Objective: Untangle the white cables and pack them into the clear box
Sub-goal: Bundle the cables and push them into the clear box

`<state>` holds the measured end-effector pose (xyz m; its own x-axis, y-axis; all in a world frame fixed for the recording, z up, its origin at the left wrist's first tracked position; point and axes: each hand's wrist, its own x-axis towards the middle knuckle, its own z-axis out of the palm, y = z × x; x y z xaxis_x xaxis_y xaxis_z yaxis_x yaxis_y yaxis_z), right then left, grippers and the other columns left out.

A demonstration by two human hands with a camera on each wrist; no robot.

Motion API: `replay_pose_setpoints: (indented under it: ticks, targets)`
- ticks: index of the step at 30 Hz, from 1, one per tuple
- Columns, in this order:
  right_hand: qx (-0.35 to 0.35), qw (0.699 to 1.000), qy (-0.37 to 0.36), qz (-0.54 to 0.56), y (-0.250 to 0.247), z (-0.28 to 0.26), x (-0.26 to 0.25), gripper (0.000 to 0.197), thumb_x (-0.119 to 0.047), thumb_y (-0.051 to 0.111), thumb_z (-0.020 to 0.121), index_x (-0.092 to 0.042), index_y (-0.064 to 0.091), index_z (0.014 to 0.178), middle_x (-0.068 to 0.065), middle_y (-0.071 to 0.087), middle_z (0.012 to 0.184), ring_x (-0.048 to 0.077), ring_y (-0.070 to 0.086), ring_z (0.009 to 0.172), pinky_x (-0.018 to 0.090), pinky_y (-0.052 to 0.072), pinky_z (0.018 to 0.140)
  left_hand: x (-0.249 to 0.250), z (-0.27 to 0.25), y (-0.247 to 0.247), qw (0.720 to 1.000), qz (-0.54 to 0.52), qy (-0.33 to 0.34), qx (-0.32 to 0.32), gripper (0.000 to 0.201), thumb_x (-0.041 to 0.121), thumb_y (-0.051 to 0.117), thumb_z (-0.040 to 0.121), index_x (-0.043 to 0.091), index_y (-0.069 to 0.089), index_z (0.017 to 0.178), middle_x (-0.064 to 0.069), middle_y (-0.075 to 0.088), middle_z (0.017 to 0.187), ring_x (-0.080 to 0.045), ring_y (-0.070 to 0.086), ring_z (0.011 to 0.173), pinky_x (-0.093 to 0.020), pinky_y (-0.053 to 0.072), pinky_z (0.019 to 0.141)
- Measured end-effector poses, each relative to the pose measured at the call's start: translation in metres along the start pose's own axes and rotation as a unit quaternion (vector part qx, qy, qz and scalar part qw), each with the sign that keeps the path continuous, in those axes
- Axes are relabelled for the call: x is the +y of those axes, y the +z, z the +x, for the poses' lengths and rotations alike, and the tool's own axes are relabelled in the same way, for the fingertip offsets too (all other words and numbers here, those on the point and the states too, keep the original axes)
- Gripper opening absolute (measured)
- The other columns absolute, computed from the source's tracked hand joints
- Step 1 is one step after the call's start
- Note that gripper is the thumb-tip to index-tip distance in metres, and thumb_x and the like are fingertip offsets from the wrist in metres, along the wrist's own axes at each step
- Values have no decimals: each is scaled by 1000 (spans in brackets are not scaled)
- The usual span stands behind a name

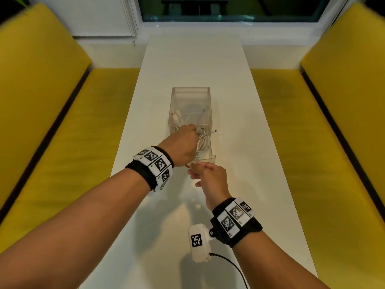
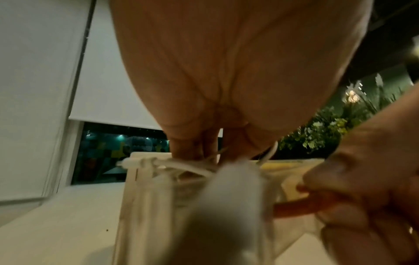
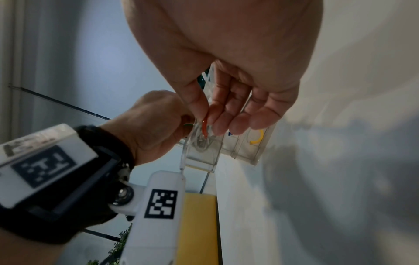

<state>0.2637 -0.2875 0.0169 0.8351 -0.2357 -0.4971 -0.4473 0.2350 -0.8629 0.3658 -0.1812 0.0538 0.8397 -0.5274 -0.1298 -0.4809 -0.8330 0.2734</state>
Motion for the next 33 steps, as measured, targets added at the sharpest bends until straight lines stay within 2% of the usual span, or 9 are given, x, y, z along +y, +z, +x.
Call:
replay_pose_setpoints:
  ticks: [3, 5, 7, 10, 13, 19, 23, 28, 33]
  targets:
    - [-1, 1000, -3, -1, 2, -2, 0, 10, -13, 71, 88, -7, 76, 81, 6, 74, 77, 15, 61, 69, 25, 45, 58, 4, -3, -6, 999, -29, -13, -26, 35, 15, 42, 100, 2, 59, 72, -14, 55, 97, -25, 50, 90, -31, 36, 74]
    - [0, 1000, -2, 1, 3, -3, -1, 10, -12, 71, 88, -7, 76, 81, 6, 74, 77, 15, 61, 70, 25, 45, 59, 7, 1, -5, 997, -73, -35, -2, 44, 29, 39, 100, 10, 48, 62, -7, 52, 81, -24, 52, 84, -34, 40, 72]
    - [0, 1000, -4, -2, 3, -3, -2, 11, -12, 70, 87, -8, 75, 78, 6, 74, 76, 15, 61, 70, 24, 45, 59, 11, 6, -1, 986, -129, -94, 53, 49, 47, 39, 100, 14, 46, 64, -3, 51, 73, -23, 55, 72, -33, 38, 60]
    - [-1, 1000, -11, -8, 3, -5, -3, 13, -10, 70, 87, -9, 74, 75, 6, 73, 74, 15, 61, 69, 23, 45, 58, 20, 13, 3, 964, -158, -173, 124, 50, 47, 57, 98, 11, 50, 64, -2, 52, 61, -19, 50, 55, -29, 28, 47]
    - [-4, 1000, -20, -6, 3, -6, -5, 20, -5, 66, 87, -11, 73, 70, 4, 70, 68, 16, 59, 65, 21, 44, 56, 26, 22, 7, 948, -172, -216, 160, 55, 45, 66, 93, 12, 45, 53, 0, 48, 53, -16, 46, 48, -27, 27, 44]
    - [-7, 1000, -19, -18, 3, -5, -6, 23, 0, 61, 85, -9, 71, 66, 9, 67, 67, 20, 56, 64, 19, 43, 50, 29, 35, 9, 943, -107, -263, 172, 38, 36, 70, 92, 14, 53, 66, -9, 70, 83, -27, 68, 78, -30, 45, 58]
    - [7, 1000, 0, -24, 3, -4, -6, 22, 1, 56, 83, -6, 73, 72, 9, 67, 71, 19, 55, 64, 20, 42, 49, 30, 39, 10, 945, -78, -270, 165, 19, 27, 67, 94, 10, 66, 85, -10, 72, 95, -28, 69, 88, -32, 50, 64]
    - [4, 1000, 7, -22, 5, -6, -7, 33, 7, 50, 80, -13, 67, 60, 7, 64, 67, 14, 55, 61, 15, 41, 44, 31, 41, 7, 945, -67, -279, 160, 13, 22, 67, 94, 9, 66, 91, -11, 72, 103, -28, 68, 95, -32, 49, 69]
    - [-2, 1000, 8, -12, 4, -6, -9, 40, 10, 45, 79, -15, 68, 57, 5, 63, 59, 18, 55, 55, 22, 44, 49, 32, 44, 5, 927, -119, -309, 175, 14, 18, 66, 91, 5, 68, 97, -20, 61, 136, -33, 58, 126, -40, 56, 89]
